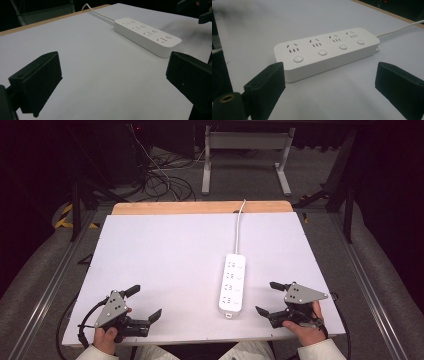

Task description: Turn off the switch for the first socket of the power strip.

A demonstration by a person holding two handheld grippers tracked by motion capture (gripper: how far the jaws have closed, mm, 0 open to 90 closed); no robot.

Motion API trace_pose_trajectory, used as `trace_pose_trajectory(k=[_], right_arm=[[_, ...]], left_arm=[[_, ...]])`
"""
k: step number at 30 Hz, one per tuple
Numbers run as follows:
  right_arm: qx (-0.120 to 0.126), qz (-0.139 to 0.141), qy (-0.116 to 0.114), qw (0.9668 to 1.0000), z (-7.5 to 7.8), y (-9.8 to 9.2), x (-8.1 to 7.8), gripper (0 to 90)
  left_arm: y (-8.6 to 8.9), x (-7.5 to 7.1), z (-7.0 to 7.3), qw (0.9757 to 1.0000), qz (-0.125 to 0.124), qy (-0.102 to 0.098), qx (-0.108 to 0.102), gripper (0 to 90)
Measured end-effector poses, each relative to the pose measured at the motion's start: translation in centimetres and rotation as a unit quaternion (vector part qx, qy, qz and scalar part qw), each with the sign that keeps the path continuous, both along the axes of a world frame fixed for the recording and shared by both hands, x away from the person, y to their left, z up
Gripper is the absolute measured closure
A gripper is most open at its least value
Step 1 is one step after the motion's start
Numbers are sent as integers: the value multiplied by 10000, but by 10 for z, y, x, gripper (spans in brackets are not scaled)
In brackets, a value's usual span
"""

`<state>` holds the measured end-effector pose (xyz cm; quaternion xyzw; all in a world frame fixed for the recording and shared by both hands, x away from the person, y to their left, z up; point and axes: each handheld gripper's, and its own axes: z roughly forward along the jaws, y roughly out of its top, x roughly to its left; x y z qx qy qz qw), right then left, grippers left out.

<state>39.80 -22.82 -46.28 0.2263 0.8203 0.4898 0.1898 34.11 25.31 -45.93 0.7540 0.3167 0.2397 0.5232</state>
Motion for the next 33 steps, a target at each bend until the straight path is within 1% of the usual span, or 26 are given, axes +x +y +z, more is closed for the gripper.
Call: trace_pose_trajectory(k=[3, 8, 16, 17, 21, 22, 23, 25, 29, 31, 33], right_arm=[[-31, -9, -17, 10000, 0, 0, 0, 98], [-33, 2, -23, 10000, 0, 0, -1, 99], [-50, 16, -56, 10000, 1, 1, -1, 99], [-54, -43, -78, 9999, 1, 1, -2, 101], [-34, -42, -70, 10000, 2, 1, -3, 133], [-37, -35, -56, 10000, 2, 1, -3, 137], [-51, -16, -43, 10000, 2, 2, -3, 146], [-63, -8, -35, 10000, 3, 2, -3, 149], [-144, -44, -23, 9999, 6, 3, -1, 167], [-212, -34, 27, 9998, 11, 5, 2, 205], [-217, -28, 49, 9997, 13, 6, 3, 214]], left_arm=[[-1, 0, 0, 10000, 27, -43, 46, 7], [-4, -2, 0, 9994, 72, -147, 290, 6], [-3, -3, 1, 9995, 110, -153, 242, 6], [-3, -3, 1, 9994, 110, -162, 279, 7], [-3, -3, 1, 9996, 82, -147, 239, 6], [-3, -3, 0, 9997, 84, -113, 209, 6], [-3, -2, 0, 9996, 90, -142, 240, 6], [-3, -2, 0, 9997, 107, -99, 220, 6], [-3, -2, 0, 9995, 153, -102, 246, 6], [-3, -2, 0, 9994, 153, -102, 285, 6], [-3, -2, 0, 9994, 153, -85, 293, 6]])
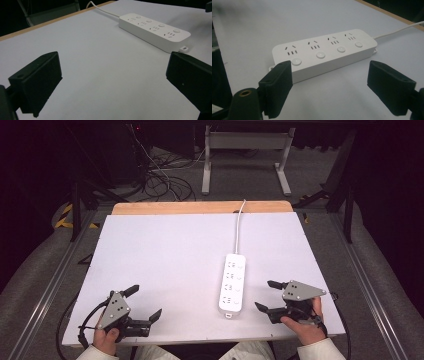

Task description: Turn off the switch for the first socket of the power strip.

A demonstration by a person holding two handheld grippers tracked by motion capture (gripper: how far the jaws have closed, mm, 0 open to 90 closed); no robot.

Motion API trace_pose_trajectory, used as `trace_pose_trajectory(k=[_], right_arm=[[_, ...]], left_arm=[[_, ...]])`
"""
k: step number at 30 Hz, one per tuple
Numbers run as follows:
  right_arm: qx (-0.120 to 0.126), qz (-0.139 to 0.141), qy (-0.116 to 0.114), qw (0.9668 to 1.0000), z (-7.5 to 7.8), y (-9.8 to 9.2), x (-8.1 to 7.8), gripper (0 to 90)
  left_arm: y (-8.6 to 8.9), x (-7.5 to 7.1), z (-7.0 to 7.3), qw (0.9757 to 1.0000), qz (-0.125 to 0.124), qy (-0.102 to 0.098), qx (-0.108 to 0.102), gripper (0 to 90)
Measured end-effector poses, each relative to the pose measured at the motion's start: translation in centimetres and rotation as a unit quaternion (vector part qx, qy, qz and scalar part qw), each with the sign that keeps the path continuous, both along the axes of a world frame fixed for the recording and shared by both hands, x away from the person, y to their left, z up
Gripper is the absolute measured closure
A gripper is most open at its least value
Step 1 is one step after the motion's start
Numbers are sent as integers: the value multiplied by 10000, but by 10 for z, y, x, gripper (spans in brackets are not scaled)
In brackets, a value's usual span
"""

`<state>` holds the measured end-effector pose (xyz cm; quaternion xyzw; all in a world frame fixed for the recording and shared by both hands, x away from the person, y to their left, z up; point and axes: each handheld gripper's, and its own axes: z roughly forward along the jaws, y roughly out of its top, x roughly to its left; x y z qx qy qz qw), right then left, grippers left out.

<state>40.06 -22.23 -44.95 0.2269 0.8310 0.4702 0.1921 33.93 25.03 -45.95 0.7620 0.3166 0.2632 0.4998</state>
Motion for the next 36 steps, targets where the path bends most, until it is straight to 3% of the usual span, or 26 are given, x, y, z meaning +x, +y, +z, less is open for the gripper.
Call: trace_pose_trajectory(k=[15, 36], right_arm=[[3, 16, -48, 10000, 30, 11, 20, 246], [-91, -31, -10, 10000, 40, 24, 42, 266]], left_arm=[[1, 1, 0, 10000, 30, -10, 18, 6], [0, 1, 0, 10000, 18, -8, 56, 6]])
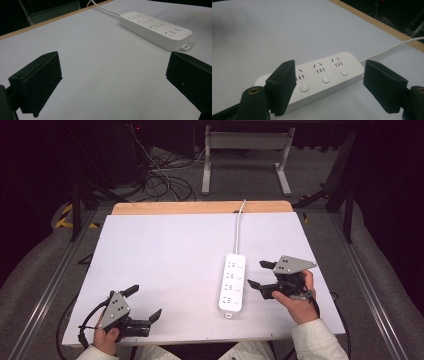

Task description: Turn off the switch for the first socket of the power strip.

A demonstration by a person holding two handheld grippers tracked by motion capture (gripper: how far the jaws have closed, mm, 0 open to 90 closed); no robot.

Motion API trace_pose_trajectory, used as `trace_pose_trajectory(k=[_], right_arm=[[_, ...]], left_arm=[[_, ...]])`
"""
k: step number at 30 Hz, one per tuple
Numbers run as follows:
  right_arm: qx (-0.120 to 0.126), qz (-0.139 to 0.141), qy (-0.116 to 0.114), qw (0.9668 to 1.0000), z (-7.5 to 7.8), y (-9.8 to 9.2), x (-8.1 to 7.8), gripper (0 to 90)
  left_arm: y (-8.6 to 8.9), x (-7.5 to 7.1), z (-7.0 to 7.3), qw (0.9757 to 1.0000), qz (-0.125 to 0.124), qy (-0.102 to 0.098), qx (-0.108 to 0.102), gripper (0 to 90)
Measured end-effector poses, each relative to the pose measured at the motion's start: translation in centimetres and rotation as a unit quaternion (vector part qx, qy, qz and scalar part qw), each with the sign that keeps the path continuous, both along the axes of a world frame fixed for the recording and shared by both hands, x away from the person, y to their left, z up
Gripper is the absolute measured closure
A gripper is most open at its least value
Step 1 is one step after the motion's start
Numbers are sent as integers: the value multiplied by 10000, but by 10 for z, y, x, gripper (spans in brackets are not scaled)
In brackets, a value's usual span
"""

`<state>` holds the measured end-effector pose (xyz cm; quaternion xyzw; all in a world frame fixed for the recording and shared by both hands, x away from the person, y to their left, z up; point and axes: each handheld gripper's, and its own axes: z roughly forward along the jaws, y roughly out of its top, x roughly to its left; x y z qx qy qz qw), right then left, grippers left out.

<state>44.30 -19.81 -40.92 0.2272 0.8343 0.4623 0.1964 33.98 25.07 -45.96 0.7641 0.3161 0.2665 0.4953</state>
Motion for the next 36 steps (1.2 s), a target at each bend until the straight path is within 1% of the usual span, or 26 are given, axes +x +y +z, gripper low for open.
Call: trace_pose_trajectory(k=[3, 6, 9, 12, 13, 17, 18, 19, 21, 22, 23, 24, 25, 26, 27, 28, 29, 30, 31, 33, 34, 35, 36], right_arm=[[-13, -37, -7, 10000, 1, 3, 4, 266], [-28, -70, -15, 10000, 1, 6, 8, 309], [-80, -99, -10, 9999, -1, 11, 13, 329], [-24, -146, 20, 9999, 0, 14, 20, 353], [-24, -146, 20, 9999, 0, 14, 20, 353], [-33, -174, 102, 9998, -1, 15, 28, 373], [-53, -185, 137, 9997, -1, 16, 30, 379], [-71, -199, 228, 9995, -1, 17, 34, 380], [-81, -217, 224, 9995, -2, 17, 35, 381], [-65, -259, 242, 9994, -1, 18, 37, 398], [-43, -231, 266, 9994, -1, 18, 38, 444], [-27, -215, 337, 9992, -2, 18, 40, 448], [40, -263, 414, 9988, -2, 18, 43, 482], [40, -263, 414, 9988, -2, 18, 43, 482], [146, -272, 526, 9981, -3, 18, 46, 578], [208, -285, 603, 9976, -4, 18, 48, 627], [208, -285, 603, 9976, -4, 18, 48, 627], [291, -292, 725, 9965, -5, 19, 51, 720], [291, -292, 725, 9965, -5, 19, 51, 720], [329, -277, 798, 9959, -7, 20, 54, 781], [337, -252, 866, 9954, -8, 21, 56, 831], [337, -252, 866, 9954, -8, 21, 56, 831], [309, -324, 923, 9947, -10, 22, 58, 877]], left_arm=[[0, 0, 0, 10000, -5, 0, -3, 6], [0, 0, 0, 10000, -9, 1, 12, 6], [0, 0, 0, 10000, -10, -2, 17, 6], [0, 0, 0, 10000, -10, -3, 21, 6], [0, 0, 0, 10000, -7, 5, 21, 6], [0, 0, 0, 10000, -9, -5, 25, 6], [0, 0, 0, 10000, -8, -5, 27, 6], [0, 0, 0, 10000, -6, -7, 31, 6], [-1, 0, 0, 10000, 8, -1, 36, 6], [-1, 0, 0, 10000, 8, -9, 33, 6], [-1, 0, 0, 10000, 10, -12, 34, 6], [-1, 0, 0, 10000, 9, -12, 37, 6], [-1, 0, 0, 10000, 10, -11, 38, 6], [-1, 0, 0, 10000, 10, -8, 39, 6], [-1, 0, -1, 10000, 9, 3, 37, 6], [-1, 0, -1, 10000, 2, 8, 43, 6], [-1, 0, -1, 10000, -1, 4, 55, 6], [-1, 0, -1, 10000, 2, 2, 60, 6], [-1, 0, 0, 10000, 4, 8, 70, 6], [-1, 0, 0, 10000, 7, -5, 75, 6], [-1, 0, 0, 10000, 6, -3, 78, 6], [-1, 0, 0, 10000, 5, 6, 76, 6], [-1, 0, -1, 10000, 6, 5, 75, 6]])
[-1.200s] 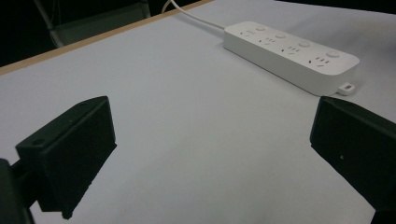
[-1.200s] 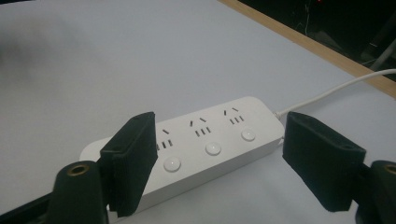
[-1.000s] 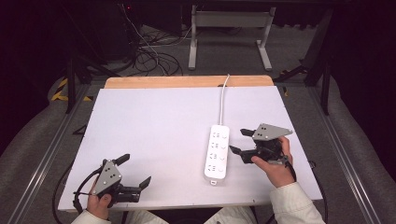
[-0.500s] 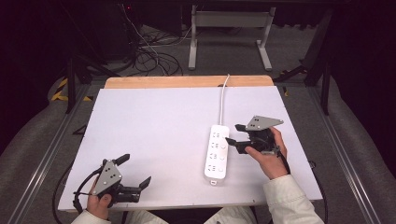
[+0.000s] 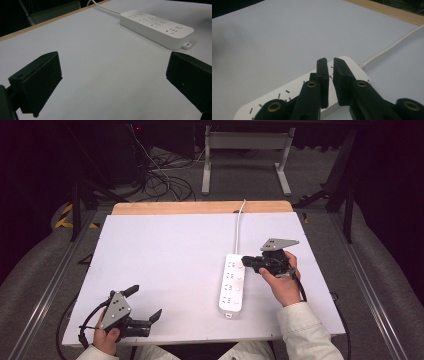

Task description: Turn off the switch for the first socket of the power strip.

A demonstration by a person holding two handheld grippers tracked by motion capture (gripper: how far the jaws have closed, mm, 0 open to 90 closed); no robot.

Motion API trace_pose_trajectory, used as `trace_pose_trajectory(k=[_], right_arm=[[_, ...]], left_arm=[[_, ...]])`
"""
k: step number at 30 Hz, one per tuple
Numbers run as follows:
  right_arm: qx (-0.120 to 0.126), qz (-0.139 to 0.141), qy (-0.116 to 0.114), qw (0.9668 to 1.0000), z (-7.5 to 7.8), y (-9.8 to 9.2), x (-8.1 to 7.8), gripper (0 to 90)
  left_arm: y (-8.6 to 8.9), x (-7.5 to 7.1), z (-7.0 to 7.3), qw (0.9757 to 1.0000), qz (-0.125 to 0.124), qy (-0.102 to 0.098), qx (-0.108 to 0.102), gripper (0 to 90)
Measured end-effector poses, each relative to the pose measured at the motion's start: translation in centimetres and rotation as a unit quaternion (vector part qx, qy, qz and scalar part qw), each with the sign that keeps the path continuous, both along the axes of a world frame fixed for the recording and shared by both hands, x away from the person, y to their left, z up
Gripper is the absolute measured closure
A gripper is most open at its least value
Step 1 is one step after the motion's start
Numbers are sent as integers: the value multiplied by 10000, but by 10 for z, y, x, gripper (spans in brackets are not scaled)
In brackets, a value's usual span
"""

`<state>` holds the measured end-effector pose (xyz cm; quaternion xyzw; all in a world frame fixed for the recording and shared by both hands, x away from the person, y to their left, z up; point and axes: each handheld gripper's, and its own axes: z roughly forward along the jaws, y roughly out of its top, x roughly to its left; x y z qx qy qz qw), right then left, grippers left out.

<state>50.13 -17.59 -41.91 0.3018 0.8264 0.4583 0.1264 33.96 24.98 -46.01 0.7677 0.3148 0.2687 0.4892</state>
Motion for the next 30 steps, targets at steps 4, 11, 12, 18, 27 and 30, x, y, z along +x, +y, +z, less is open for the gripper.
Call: trace_pose_trajectory(k=[4, 11, 12, 18, 27, 30], right_arm=[[-19, -84, 14, 10000, -2, 1, 2, 900], [-315, -95, -61, 9994, -9, 10, 6, 900], [-349, -94, -64, 9993, -10, 12, 7, 900], [-514, -135, -117, 9985, -17, 16, 12, 900], [-566, -150, 26, 9983, -29, 21, 19, 900], [-604, -209, 31, 9979, -32, 21, 21, 900]], left_arm=[[0, 0, 0, 10000, 12, -5, 6, 6], [0, 0, 0, 10000, 28, 7, -1, 6], [0, 0, 0, 10000, 29, 6, -1, 6], [0, 0, -1, 10000, 28, 5, -14, 6], [0, 0, 0, 10000, 21, 15, -7, 6], [0, 0, 0, 10000, 24, 24, -23, 6]])
